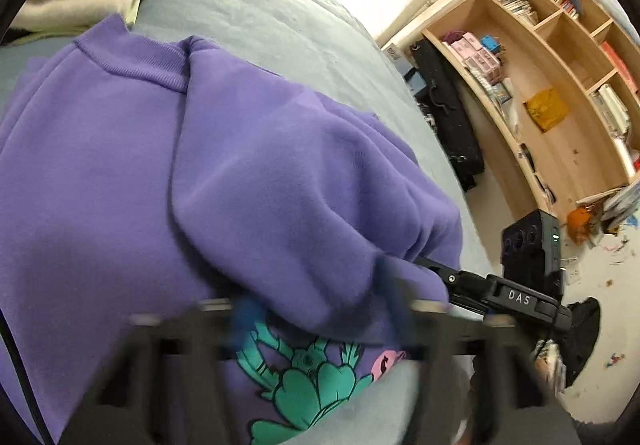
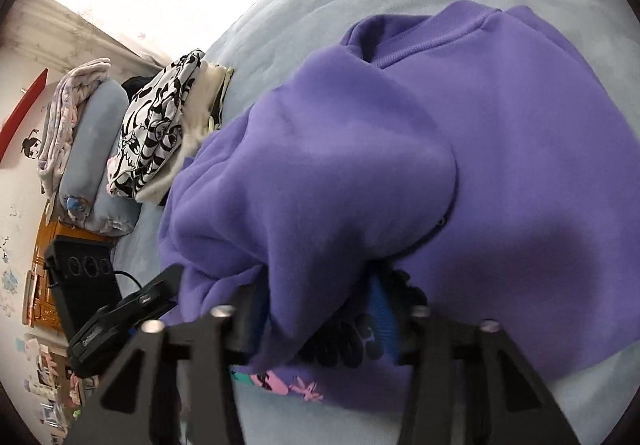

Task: Fold large clothes
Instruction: 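Fold the hood over the folded body with the left tool while the right tool holds the body, then release the hood and smooth it flat with both tools, then open them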

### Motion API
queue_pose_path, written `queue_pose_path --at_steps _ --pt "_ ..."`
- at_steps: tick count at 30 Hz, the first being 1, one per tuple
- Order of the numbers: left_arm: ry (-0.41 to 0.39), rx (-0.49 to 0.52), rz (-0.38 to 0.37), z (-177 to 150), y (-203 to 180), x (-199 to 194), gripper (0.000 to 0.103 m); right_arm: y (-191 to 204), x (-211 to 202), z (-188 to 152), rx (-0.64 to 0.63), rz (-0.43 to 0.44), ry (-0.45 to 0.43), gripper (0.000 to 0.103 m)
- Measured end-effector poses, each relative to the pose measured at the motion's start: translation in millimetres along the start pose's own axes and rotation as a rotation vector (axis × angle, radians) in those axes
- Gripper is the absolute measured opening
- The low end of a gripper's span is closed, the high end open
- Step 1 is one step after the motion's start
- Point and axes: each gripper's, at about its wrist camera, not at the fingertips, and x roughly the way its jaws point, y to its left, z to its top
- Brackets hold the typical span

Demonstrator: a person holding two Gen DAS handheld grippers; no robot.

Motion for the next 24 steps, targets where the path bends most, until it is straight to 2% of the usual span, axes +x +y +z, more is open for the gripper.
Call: queue_pose_path --at_steps 2,5,8,10,13,15,16,17,18,19,20,24 --pt "0.024 -0.047 0.030 -1.9 -1.8 -2.9 0.017 4.1 -3.2 0.9 -0.004 0.012 0.000 0.016" --pt "0.070 -0.091 0.117 -2.5 -8.4 -7.6 0.014 11.5 -12.8 -2.3 0.009 -0.015 0.002 0.013" --pt "0.149 -0.123 0.230 -13.6 -4.0 0.3 0.014 9.8 -5.2 -12.6 0.021 -0.091 0.038 0.013" --pt "0.150 -0.131 0.246 -22.1 5.2 9.8 0.016 6.7 9.9 -21.1 -0.005 -0.156 0.049 0.013" --pt "0.119 -0.109 0.242 -25.5 4.9 11.9 0.017 7.0 11.0 -25.2 -0.034 -0.170 0.018 0.015" --pt "0.096 -0.063 0.242 -28.4 -2.8 5.1 0.020 12.0 3.9 -27.1 -0.077 -0.174 0.005 0.025" --pt "0.086 -0.045 0.252 -32.2 -6.2 0.0 0.026 14.2 -2.2 -28.6 -0.097 -0.187 -0.002 0.028" --pt "0.073 -0.017 0.280 -34.6 -11.5 -6.0 0.030 15.2 -6.9 -29.7 -0.109 -0.199 -0.007 0.036" --pt "0.058 0.013 0.315 -37.3 -15.9 -11.9 0.042 16.6 -15.3 -31.4 -0.126 -0.225 -0.024 0.041" --pt "0.043 0.032 0.345 -38.1 -19.9 -17.2 0.055 18.2 -25.1 -33.8 -0.149 -0.246 -0.048 0.043" --pt "0.001 0.070 0.401 -42.6 -26.9 -27.6 0.060 19.8 -34.3 -36.3 -0.172 -0.261 -0.072 0.043" --pt "-0.138 0.197 0.473 -57.0 -52.2 -59.7 0.060 28.1 -68.4 -49.8 -0.248 -0.296 -0.215 0.043"
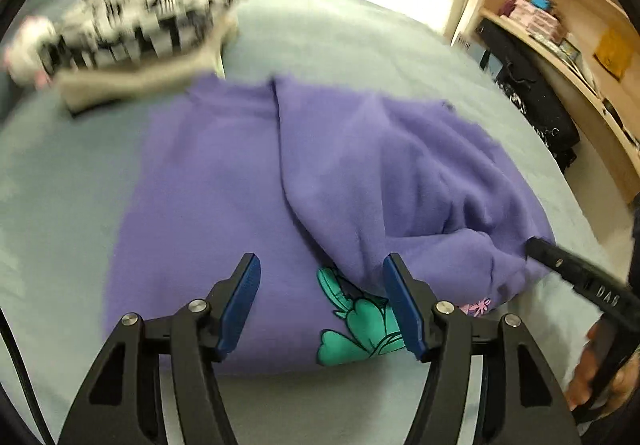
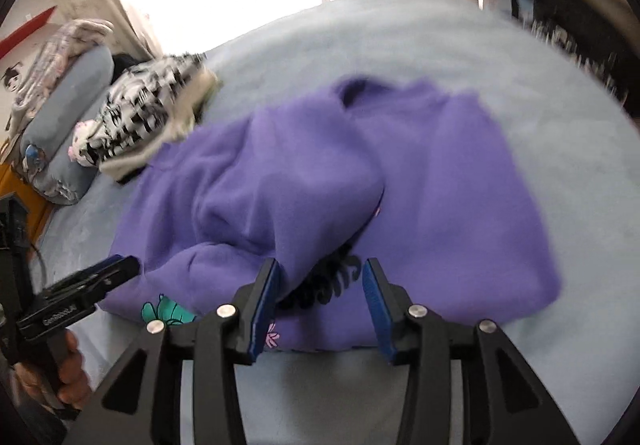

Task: Fold large clothes
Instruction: 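Release the hood and smooth it flat with both tools, then open them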

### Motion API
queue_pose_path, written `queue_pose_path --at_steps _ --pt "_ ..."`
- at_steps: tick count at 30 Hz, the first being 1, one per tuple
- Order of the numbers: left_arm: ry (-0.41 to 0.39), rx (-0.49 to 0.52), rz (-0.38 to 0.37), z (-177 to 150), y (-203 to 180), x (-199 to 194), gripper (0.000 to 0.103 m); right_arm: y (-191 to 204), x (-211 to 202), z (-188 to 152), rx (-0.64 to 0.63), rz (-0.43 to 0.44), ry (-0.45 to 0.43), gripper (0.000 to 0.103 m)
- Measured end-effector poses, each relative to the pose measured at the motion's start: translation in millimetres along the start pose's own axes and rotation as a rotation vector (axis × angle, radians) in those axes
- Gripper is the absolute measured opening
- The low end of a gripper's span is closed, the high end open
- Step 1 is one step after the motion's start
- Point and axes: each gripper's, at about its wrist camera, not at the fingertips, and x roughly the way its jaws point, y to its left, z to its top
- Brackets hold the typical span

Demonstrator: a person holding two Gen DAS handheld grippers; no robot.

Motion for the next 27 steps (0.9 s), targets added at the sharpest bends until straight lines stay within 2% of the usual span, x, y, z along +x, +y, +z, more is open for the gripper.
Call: queue_pose_path --at_steps 2,4,6,12,14,16,18,20,21,24,27 --pt "-0.063 0.032 -0.010 1.1 -7.2 -14.1 0.045 6.7 -7.6 1.2 -0.043 -0.007 -0.043 0.043" --pt "-0.072 0.046 -0.044 11.2 -19.0 -18.1 0.025 13.8 -7.1 7.2 -0.063 0.020 -0.057 0.039" --pt "-0.085 0.048 -0.089 20.2 -29.0 -12.6 0.020 25.0 -2.3 15.9 -0.093 0.048 -0.072 0.029" --pt "-0.095 0.058 -0.166 49.3 -56.8 25.4 0.011 57.4 37.4 37.2 -0.177 0.115 -0.059 0.013" --pt "-0.080 0.040 -0.187 51.9 -56.4 39.7 0.010 61.5 52.3 39.4 -0.192 0.126 -0.038 0.013" --pt "-0.056 0.025 -0.172 55.1 -57.6 59.7 0.010 61.3 66.0 39.7 -0.208 0.108 -0.023 0.013" --pt "-0.044 0.017 -0.128 55.5 -54.6 73.7 0.007 57.5 72.9 38.6 -0.222 0.062 -0.031 0.000" --pt "-0.017 0.015 -0.068 51.5 -47.0 87.0 0.003 46.7 77.6 36.9 -0.225 -0.003 -0.035 0.000" --pt "-0.002 0.009 -0.075 48.3 -41.3 93.4 0.001 38.6 79.7 36.1 -0.211 -0.005 -0.029 0.000" --pt "-0.002 -0.004 -0.112 41.6 -32.7 97.2 0.001 19.5 80.3 32.9 -0.150 0.068 -0.014 0.000" --pt "-0.002 -0.004 -0.114 40.5 -30.5 96.4 0.001 20.5 74.5 33.8 -0.127 0.069 -0.023 0.000"
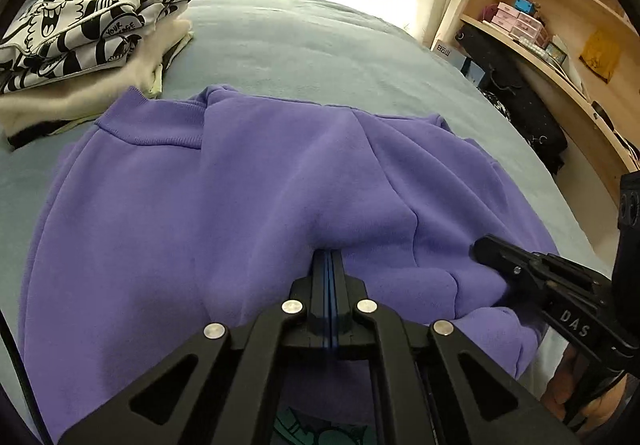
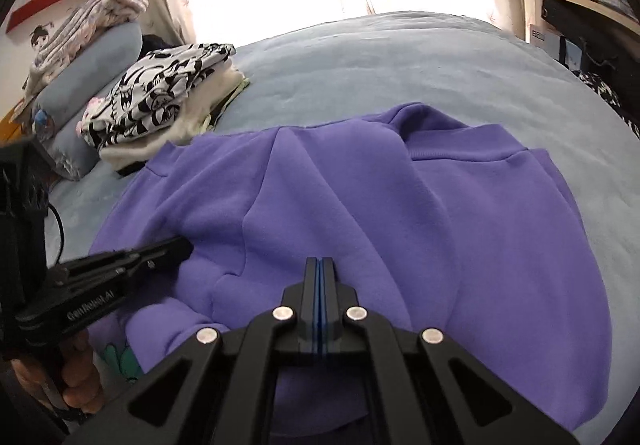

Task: Fold large clothes
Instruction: 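Release the hood and smooth it flat with both tools, then open them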

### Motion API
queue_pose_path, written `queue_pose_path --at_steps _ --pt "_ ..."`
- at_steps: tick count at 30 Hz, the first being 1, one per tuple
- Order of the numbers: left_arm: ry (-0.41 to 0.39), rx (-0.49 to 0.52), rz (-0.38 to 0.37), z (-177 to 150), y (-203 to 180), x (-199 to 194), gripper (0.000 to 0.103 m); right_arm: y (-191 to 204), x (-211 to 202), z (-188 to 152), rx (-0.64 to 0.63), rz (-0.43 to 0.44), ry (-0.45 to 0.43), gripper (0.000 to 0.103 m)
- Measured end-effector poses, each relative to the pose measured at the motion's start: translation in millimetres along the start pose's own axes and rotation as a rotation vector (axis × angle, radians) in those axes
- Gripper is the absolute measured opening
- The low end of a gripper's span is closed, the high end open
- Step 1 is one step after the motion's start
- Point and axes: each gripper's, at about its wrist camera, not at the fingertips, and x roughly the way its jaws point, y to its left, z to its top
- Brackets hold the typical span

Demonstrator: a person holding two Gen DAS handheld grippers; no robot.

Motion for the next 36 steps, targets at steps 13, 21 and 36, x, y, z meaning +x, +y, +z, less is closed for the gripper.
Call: queue_pose_path --at_steps 13,21,36 --pt "0.003 0.016 0.011 -12.3 3.2 -11.5 0.001 -7.0 -15.4 -0.1 0.021 -0.092 -0.013 0.000" --pt "0.020 0.001 0.020 -13.0 5.2 -13.3 0.001 -10.3 -6.4 -2.2 0.077 -0.113 0.050 0.000" --pt "-0.014 -0.043 0.177 -9.8 -15.9 -114.1 0.046 33.9 -88.1 -5.5 0.089 -0.124 0.014 0.003"
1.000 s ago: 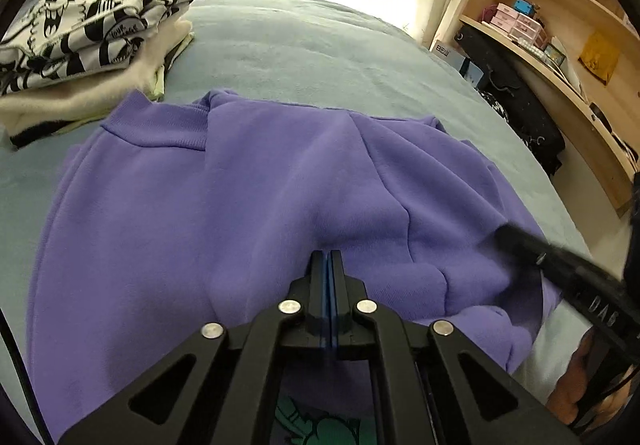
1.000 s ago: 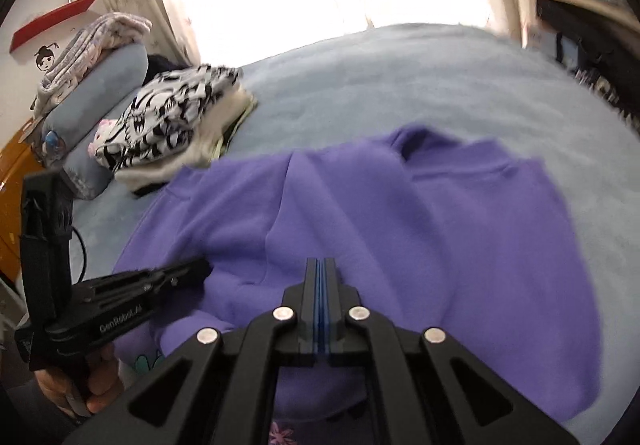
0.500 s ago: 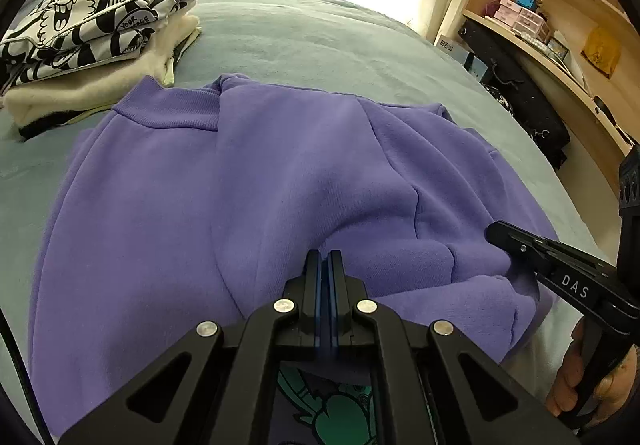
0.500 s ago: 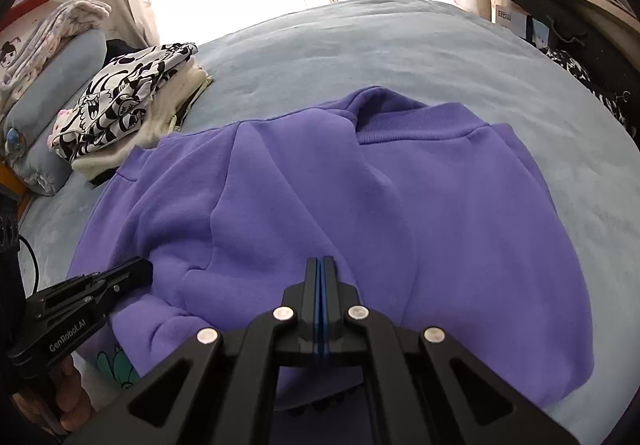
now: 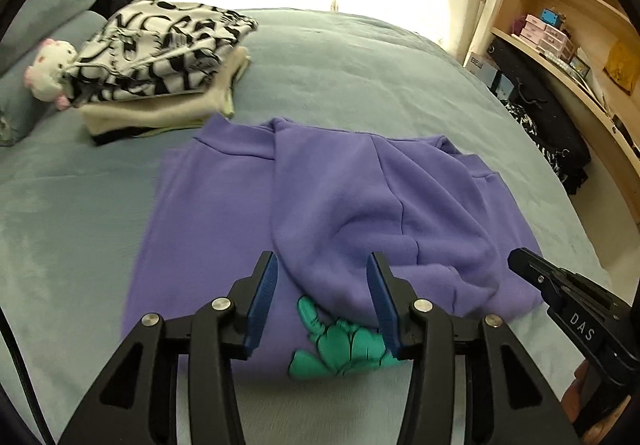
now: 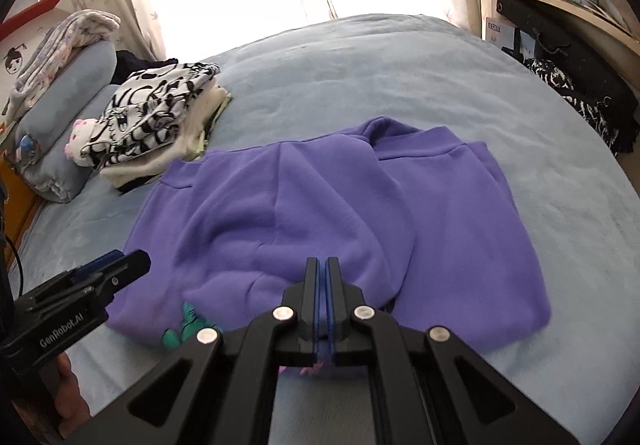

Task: Fold large clothes
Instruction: 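Release the hood and smooth it flat with both tools, then open them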

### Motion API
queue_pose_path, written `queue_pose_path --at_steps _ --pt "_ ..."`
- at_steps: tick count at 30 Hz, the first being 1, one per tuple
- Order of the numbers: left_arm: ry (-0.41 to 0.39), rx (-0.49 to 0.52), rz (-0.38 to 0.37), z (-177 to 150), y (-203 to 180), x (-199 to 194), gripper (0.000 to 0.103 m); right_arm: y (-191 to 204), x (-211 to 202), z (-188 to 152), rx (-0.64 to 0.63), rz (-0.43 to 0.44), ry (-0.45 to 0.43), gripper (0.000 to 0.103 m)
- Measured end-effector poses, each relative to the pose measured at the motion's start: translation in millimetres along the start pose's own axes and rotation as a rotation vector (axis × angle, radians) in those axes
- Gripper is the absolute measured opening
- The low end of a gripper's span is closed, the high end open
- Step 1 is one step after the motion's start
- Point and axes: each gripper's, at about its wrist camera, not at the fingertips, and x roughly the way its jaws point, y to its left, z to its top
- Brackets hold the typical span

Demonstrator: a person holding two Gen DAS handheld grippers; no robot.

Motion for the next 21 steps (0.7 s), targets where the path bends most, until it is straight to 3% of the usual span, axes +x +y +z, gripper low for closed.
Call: queue_pose_path --at_steps 5,11,21 --pt "0.008 -0.028 0.042 -11.8 5.2 -34.3 0.052 7.2 -25.2 -11.2 0.009 0.020 -0.007 0.004" --pt "-0.002 -0.058 0.056 -29.6 14.3 -65.5 0.053 18.5 -47.5 -31.3 -0.024 0.010 -0.021 0.027" --pt "0.029 -0.091 0.047 -62.5 34.9 -79.0 0.058 30.7 -61.4 -62.4 -0.074 -0.002 -0.030 0.027"
